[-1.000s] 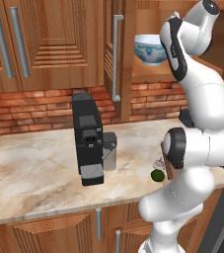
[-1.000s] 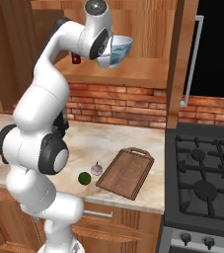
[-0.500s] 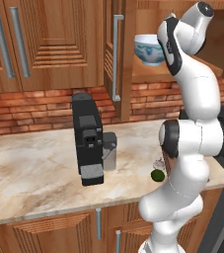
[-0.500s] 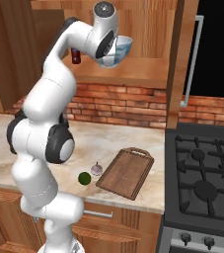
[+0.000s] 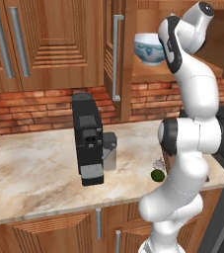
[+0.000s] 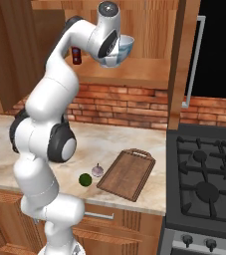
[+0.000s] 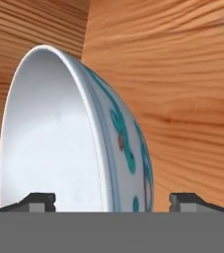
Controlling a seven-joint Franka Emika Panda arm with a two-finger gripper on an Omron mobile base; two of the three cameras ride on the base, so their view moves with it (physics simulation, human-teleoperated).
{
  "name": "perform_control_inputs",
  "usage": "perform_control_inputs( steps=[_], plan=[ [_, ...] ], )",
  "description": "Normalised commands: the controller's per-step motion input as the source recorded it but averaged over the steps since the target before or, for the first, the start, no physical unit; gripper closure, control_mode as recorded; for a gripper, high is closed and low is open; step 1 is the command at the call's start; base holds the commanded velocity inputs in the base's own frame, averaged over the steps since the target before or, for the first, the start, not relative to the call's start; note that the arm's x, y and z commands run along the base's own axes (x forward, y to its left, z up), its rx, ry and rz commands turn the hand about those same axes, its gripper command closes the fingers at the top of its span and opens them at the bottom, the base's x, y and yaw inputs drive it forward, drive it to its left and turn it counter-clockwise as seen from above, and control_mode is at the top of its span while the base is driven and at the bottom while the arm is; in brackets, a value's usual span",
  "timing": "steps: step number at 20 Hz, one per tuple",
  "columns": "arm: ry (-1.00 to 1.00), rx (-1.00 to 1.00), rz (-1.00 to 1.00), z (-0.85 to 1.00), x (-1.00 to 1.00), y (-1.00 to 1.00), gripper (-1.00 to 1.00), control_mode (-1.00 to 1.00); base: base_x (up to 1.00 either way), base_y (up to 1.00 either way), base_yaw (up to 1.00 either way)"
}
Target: Open the cabinet. Place the bowl and condiment on the counter. Then place the lime and garlic on the cutting board.
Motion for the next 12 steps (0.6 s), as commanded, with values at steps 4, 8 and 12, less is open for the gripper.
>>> perform_control_inputs(
  steps=[4, 8, 12],
  plan=[
    [-0.06, -0.03, 0.02, -0.61, -0.12, 0.05, 1.0, -1.0, 0.0, 0.0, 0.0],
    [-0.06, -0.02, 0.02, -0.62, -0.35, 0.02, 1.0, -1.0, 0.0, 0.0, 0.0],
    [-0.06, -0.02, 0.02, -0.62, -0.4, 0.03, 1.0, -1.0, 0.0, 0.0, 0.0]
  ],
)
